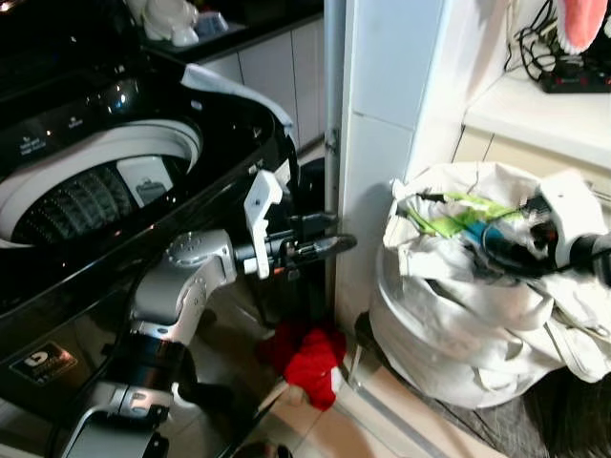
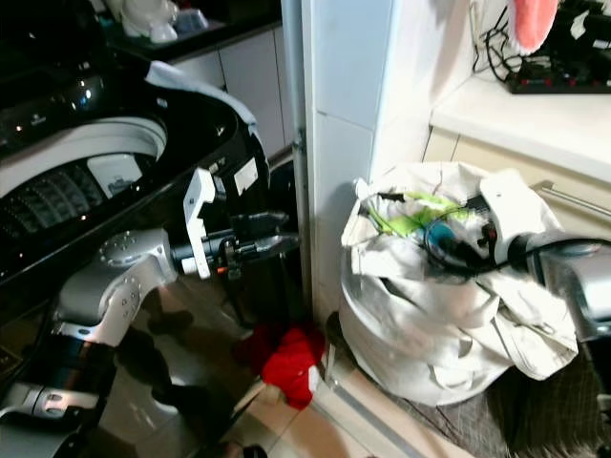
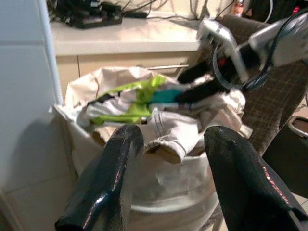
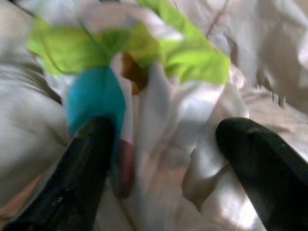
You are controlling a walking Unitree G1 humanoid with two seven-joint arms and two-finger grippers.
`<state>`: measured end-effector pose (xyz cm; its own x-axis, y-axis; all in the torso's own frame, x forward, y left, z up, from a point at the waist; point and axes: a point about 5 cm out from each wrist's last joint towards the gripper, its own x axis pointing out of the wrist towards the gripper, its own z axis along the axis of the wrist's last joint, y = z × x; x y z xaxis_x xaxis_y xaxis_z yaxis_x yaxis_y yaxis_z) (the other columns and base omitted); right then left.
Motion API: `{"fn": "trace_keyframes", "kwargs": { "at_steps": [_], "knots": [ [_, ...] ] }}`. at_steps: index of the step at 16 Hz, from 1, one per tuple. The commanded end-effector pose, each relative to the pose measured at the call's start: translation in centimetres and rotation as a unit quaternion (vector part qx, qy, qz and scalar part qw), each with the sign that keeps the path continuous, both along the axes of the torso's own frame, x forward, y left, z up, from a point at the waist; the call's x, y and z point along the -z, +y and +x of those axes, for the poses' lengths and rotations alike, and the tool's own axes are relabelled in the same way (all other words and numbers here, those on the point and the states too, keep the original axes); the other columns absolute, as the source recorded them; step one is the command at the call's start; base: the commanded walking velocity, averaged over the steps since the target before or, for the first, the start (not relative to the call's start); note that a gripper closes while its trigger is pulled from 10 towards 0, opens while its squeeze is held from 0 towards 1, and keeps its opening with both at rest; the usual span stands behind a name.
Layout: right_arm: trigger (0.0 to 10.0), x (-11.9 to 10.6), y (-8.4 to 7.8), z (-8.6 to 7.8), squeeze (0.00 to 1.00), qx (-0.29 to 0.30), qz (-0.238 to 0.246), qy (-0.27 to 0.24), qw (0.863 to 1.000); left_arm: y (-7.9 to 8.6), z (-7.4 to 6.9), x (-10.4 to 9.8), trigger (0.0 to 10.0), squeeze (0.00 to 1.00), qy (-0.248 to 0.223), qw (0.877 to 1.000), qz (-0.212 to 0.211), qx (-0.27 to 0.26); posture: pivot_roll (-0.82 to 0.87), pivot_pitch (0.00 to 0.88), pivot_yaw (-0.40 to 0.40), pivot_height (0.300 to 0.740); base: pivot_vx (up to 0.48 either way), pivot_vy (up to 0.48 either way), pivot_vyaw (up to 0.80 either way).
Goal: Clothes washing
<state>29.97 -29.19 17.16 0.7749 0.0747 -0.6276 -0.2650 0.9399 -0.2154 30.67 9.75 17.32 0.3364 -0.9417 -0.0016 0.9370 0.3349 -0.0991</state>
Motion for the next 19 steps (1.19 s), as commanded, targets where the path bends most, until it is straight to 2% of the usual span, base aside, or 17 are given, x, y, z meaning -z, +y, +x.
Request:
{"fn": "trace_keyframes", "kwargs": {
  "at_steps": [1, 3, 4, 5, 19],
  "knots": [
    [10.0, -0.2, 0.0, 0.5, 0.0, 0.0, 0.002, -0.008, 1.0, -0.1, -0.2, -0.3, 10.0, 0.0, 0.0, 1.0, 0.003, 0.0, -0.11, 0.0, 0.085, 0.74, 0.0, 0.0, 0.0],
    [10.0, 1.2, -0.2, 0.8, 0.0, -0.007, 0.047, 0.001, 0.999, -0.5, -0.8, -0.7, 10.0, 0.0, 0.004, 1.0, 0.004, -0.001, -0.11, 0.0, 0.085, 0.74, 0.0, 0.0, 0.0],
    [4.5, 1.3, -0.3, 0.8, 0.0, -0.006, 0.05, -0.001, 0.999, -0.5, -0.9, -0.7, 10.0, 0.0, 0.005, 1.0, 0.005, 0.0, -0.11, 0.0, 0.086, 0.74, 0.0, 0.0, 0.0],
    [0.0, 1.3, -0.4, 0.9, 0.0, -0.005, 0.051, -0.002, 0.999, -0.4, -1.0, -0.7, 10.0, 0.0, 0.006, 1.0, 0.005, 0.001, -0.11, 0.0, 0.086, 0.74, 0.0, 0.0, 0.0],
    [0.0, 0.1, -1.3, 1.0, 0.0, -0.019, 0.055, -0.008, 0.998, -0.2, -1.3, -0.6, 10.0, 0.0, 0.022, 0.999, 0.028, 0.0, -0.11, 0.0, 0.089, 0.74, 0.0, 0.0, 0.0]
  ]
}}
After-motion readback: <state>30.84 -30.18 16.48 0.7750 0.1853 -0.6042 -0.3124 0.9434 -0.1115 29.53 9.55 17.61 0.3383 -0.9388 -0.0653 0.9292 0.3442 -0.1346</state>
